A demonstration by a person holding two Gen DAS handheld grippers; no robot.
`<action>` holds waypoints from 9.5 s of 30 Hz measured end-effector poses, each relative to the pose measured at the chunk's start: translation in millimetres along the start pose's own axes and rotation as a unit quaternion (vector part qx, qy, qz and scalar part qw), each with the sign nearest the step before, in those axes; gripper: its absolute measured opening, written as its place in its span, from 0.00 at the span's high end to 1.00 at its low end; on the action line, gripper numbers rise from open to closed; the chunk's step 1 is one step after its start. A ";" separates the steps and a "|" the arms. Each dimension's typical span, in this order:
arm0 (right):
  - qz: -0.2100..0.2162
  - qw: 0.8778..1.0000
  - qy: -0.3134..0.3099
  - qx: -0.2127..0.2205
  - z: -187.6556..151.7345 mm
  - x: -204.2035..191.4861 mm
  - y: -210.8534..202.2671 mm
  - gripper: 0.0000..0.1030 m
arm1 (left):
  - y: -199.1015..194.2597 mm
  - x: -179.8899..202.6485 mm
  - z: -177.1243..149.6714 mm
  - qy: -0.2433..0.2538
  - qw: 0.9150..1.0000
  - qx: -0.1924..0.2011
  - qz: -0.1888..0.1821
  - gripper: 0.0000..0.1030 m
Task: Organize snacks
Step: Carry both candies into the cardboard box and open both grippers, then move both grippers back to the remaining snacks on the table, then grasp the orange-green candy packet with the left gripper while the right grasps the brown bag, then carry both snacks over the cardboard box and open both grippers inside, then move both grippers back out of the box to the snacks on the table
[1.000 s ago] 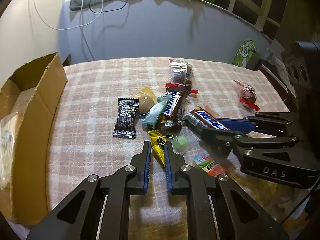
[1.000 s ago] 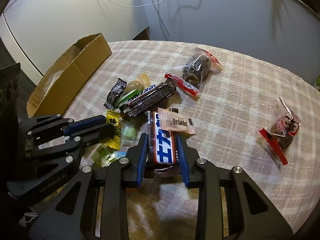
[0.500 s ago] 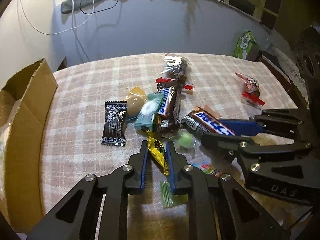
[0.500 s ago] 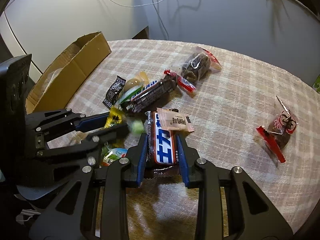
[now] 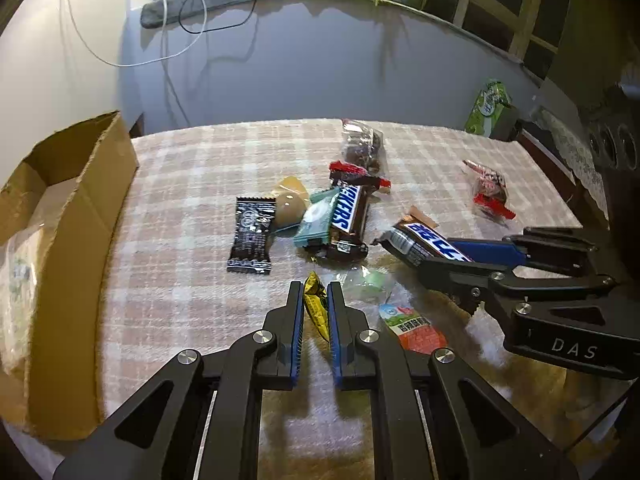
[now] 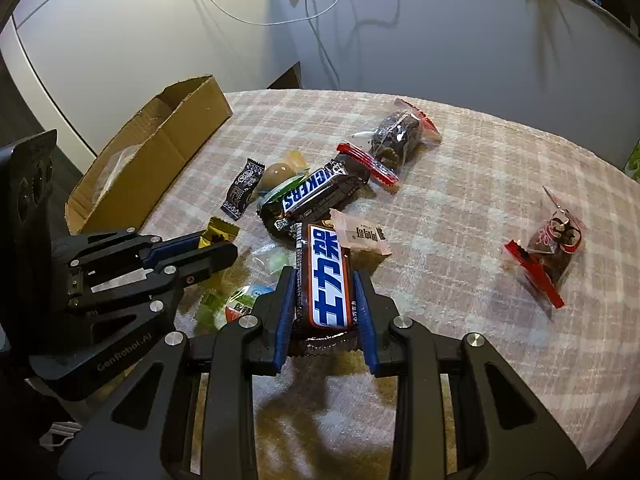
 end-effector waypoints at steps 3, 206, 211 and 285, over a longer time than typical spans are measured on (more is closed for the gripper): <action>0.009 1.000 0.003 0.007 -0.9 -2.7 -8.2 0.71 | -14.1 -3.2 2.4 -0.008 1.000 0.017 -0.002 0.90; 0.037 0.993 -0.059 0.098 107.4 -115.9 -6.0 0.66 | -119.5 -103.7 -19.0 -0.075 0.987 0.122 0.070 0.68; 0.055 0.991 -0.087 0.082 118.3 -155.1 16.3 0.66 | -120.7 -124.2 -22.0 -0.089 0.986 0.119 0.082 0.68; -0.017 0.995 -0.069 0.066 57.1 -44.1 -28.2 0.17 | -103.8 -63.3 -19.6 -0.053 0.993 0.100 0.010 0.42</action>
Point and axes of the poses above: each gripper's, at about its wrist camera, not at the fingertips, and y roughly the way its jaws point, x to its right, z to its top, the point moved 1 cm from there along y, roughly the way its jaws point, and after that the axes turned 7 degrees about -z, right-handed, at the moved point
